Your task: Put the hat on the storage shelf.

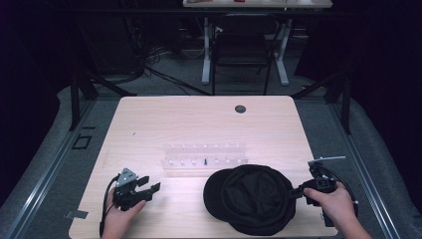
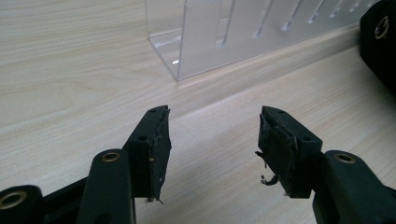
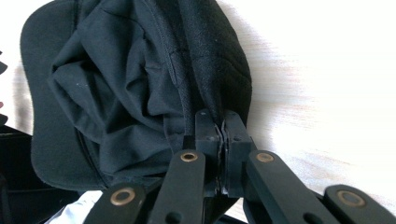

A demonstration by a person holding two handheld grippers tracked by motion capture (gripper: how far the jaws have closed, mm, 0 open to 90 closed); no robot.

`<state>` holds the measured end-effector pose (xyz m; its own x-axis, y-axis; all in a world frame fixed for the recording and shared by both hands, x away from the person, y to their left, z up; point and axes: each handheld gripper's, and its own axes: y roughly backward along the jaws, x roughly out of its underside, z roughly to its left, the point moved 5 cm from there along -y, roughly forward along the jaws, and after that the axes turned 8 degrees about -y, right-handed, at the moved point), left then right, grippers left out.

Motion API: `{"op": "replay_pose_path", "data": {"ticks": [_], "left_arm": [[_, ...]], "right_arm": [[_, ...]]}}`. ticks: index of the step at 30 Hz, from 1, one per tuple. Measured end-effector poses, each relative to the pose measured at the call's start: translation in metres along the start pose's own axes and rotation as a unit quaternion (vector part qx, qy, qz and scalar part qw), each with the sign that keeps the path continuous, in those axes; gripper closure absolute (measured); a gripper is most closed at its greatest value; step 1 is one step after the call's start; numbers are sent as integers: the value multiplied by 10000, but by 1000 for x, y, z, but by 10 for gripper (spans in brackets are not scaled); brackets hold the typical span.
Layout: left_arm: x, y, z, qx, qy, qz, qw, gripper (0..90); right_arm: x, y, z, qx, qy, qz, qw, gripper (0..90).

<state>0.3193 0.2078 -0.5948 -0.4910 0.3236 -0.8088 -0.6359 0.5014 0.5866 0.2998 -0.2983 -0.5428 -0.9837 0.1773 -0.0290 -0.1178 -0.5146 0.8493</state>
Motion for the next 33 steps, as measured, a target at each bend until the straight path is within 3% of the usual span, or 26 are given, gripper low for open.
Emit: {"op": "replay_pose_path", "data": {"ticks": [1,2,4,6,16,25,28,29,33], "left_arm": [[0,0,0,0,-17,13,10000,440],[0,0,0,-1,-17,14,10000,440],[0,0,0,-4,-5,9,10000,439],[0,0,0,-8,1,7,10000,440],[0,0,0,-13,28,-16,10000,439],[0,1,1,-22,61,-15,10000,438],[0,0,1,-16,61,-24,10000,438],[0,1,1,-15,58,-32,10000,438],[0,1,1,-23,59,-39,10000,438]], "right_arm": [[0,-2,2,-71,-106,-147,9998,875],[0,2,0,34,117,110,9999,876],[0,1,4,-57,-104,-116,9999,878],[0,4,5,-105,-22,-5,9999,879],[-2,17,17,-505,-44,-187,9985,880],[-2,32,38,-1022,23,-213,9945,880],[-2,34,41,-1027,61,-192,9945,881],[-3,33,48,-1198,-88,-373,9921,881],[-3,39,51,-1248,62,-219,9919,881]]}}
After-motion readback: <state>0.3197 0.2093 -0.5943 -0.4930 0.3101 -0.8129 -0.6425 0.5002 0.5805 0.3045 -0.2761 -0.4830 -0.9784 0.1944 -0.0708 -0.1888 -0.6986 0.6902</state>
